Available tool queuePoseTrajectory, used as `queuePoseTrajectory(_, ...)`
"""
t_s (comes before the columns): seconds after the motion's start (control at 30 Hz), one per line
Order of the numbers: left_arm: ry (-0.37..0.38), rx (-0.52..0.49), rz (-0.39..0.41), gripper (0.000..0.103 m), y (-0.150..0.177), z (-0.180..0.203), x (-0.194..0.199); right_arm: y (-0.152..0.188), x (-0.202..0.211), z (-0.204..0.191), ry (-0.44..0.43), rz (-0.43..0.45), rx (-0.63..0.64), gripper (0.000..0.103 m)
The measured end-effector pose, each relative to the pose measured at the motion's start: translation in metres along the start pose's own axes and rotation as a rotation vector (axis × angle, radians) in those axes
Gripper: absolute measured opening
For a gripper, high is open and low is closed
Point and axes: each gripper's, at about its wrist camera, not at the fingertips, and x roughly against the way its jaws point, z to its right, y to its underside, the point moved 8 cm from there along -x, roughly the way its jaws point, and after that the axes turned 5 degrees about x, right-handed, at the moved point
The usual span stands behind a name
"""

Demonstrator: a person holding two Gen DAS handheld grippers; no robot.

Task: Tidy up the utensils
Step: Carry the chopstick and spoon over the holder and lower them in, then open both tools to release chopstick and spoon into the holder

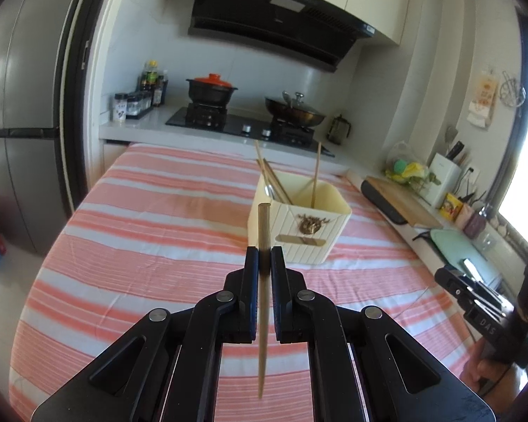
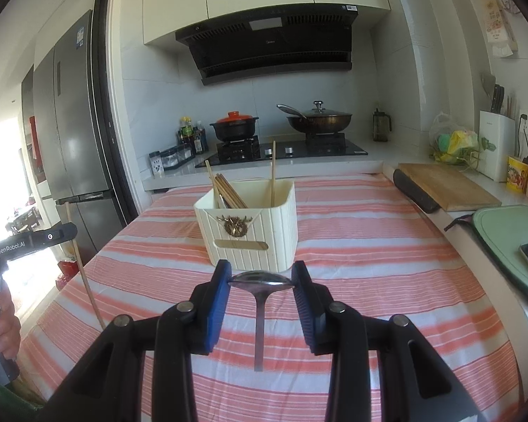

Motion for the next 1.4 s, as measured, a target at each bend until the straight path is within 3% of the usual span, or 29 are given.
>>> queuePoseTrajectory(0.5,0.063,-0.033,0.039,0.005,-0.037,0.022,0.012,-0.061,0.006,0.005,-0.064,0.018,0.05,0.036)
queuePoseTrajectory(0.7,0.079,-0.051,0.063,0.005,-0.078,0.034,0.002,-0.106,-0.013,0.012,-0.108,0.017,0.039,0.036)
queuePoseTrajectory(0.9,0.09,-0.078,0.14,0.005,-0.144,0.054,-0.011,-0.162,-0.047,0.021,-0.13,0.024,0.036,0.036)
queuePoseTrajectory(1.07,0.084,-0.101,0.209,0.005,-0.194,0.076,-0.043,-0.205,-0.088,0.028,-0.118,0.045,0.054,0.036)
queuePoseTrajectory(1.17,0.079,-0.097,0.22,0.005,-0.205,0.085,-0.073,-0.218,-0.112,0.028,-0.111,0.052,0.077,0.036)
queuePoseTrajectory(1.27,0.072,-0.078,0.177,0.005,-0.199,0.085,-0.113,-0.218,-0.139,0.029,-0.106,0.036,0.104,0.036)
queuePoseTrajectory(1.4,0.057,-0.034,0.062,0.005,-0.168,0.071,-0.17,-0.197,-0.186,0.031,-0.117,-0.044,0.127,0.036)
